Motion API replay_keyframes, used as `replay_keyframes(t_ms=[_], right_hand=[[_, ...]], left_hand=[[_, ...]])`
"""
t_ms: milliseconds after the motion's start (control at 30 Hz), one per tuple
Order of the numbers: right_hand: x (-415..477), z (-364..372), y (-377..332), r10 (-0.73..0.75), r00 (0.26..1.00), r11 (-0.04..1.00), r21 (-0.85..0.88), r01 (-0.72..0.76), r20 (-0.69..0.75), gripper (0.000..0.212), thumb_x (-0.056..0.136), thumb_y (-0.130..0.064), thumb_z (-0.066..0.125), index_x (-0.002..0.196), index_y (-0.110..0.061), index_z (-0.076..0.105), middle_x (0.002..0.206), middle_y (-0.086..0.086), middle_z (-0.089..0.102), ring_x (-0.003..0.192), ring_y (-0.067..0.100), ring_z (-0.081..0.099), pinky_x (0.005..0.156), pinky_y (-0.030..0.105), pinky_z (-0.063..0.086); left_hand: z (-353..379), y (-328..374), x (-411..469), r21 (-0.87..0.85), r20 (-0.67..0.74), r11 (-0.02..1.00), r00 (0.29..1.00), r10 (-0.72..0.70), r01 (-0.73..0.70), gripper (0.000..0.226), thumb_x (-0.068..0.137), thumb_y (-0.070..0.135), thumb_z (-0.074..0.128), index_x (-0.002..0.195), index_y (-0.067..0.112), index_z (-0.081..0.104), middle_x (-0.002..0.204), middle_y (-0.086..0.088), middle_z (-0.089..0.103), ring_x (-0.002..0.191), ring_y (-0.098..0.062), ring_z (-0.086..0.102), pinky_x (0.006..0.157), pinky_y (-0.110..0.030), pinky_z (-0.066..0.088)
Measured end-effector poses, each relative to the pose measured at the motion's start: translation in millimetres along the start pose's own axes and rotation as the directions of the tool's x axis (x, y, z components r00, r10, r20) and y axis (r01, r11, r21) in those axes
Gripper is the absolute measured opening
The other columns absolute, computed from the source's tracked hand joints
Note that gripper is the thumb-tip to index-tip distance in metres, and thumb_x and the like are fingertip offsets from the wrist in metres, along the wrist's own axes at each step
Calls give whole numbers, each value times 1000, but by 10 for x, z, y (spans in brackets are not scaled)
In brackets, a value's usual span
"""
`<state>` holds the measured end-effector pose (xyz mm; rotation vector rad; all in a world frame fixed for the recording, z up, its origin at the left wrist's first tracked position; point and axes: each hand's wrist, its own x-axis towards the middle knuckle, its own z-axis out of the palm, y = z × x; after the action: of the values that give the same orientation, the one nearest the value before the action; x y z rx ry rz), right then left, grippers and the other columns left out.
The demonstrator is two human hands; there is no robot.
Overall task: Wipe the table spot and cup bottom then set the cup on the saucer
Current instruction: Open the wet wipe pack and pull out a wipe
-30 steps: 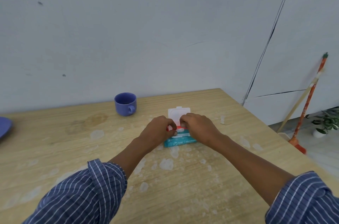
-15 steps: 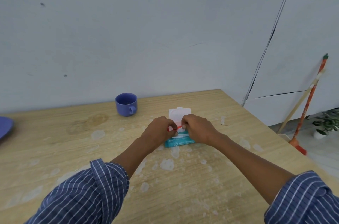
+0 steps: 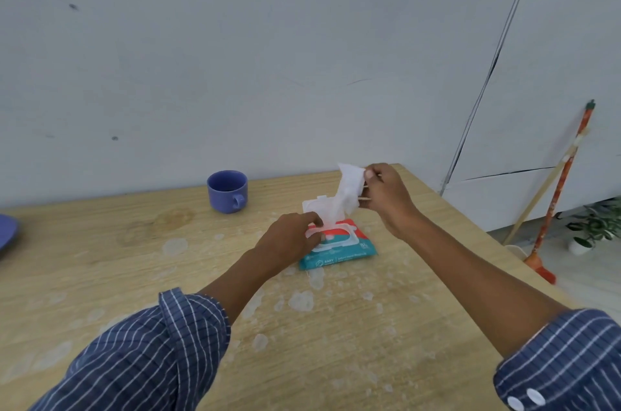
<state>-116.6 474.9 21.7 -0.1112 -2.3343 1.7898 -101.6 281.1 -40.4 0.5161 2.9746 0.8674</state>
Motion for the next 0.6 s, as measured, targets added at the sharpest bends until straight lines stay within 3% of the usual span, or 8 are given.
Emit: replay_keyframes(t_ms=[67, 133, 233, 300, 433, 600], right_hand=[[7, -52, -13, -42, 999, 997, -62, 40, -34, 17, 102, -18, 39, 91, -24, 52, 97, 4, 59, 84, 22, 59, 69, 42, 55], [-36, -87, 31, -58, 998, 979, -194, 64, 35, 16, 100, -15, 41, 94, -22, 54, 94, 2, 57, 80, 18, 51, 66, 33, 44], [-145, -90, 175, -14, 982, 929, -361, 83, 190, 17, 100, -11, 43, 101, -13, 60, 106, 6, 62, 89, 18, 54, 69, 29, 41], [-204, -84, 248, 3, 976, 907, -411, 89, 217, 23, 101, -9, 40, 103, -9, 63, 109, 7, 64, 96, 21, 58, 75, 31, 44], [-207, -86, 302, -8, 984, 902, -423, 85, 179, 31, 99, -4, 36, 101, -9, 66, 106, 3, 65, 98, 20, 58, 75, 28, 44], [-128, -155, 248, -209, 977, 905, -371, 207, 36, 34, 101, -3, 34, 102, -16, 66, 103, -8, 62, 98, 10, 55, 73, 11, 40]], left_hand=[[-21, 35, -21, 15, -19, 1000, 1000, 15, -15, 34, 97, 40, 51, 130, 31, 52, 128, -3, 66, 107, -18, 65, 78, -24, 52], [-34, 61, -40, 17, -56, 1000, 998, 12, -11, 32, 97, 40, 50, 126, 27, 52, 124, -2, 67, 102, -18, 64, 74, -24, 52], [-40, 63, -56, 57, -105, 998, 994, 18, -12, 21, 92, 35, 57, 110, 23, 56, 112, 2, 66, 92, -12, 61, 75, -27, 57], [-31, 49, -62, 95, -76, 994, 995, 58, -51, 17, 89, 33, 61, 103, 25, 61, 108, 5, 67, 92, -12, 60, 78, -28, 57], [20, 27, -53, 159, 39, 969, 982, 183, -187, 30, 91, 29, 57, 120, 32, 65, 122, 5, 62, 107, -15, 54, 89, -30, 53], [104, 33, 8, 251, 101, 942, 974, 202, -222, 42, 96, 39, 45, 137, 48, 48, 127, 1, 49, 115, -19, 44, 90, -31, 49]])
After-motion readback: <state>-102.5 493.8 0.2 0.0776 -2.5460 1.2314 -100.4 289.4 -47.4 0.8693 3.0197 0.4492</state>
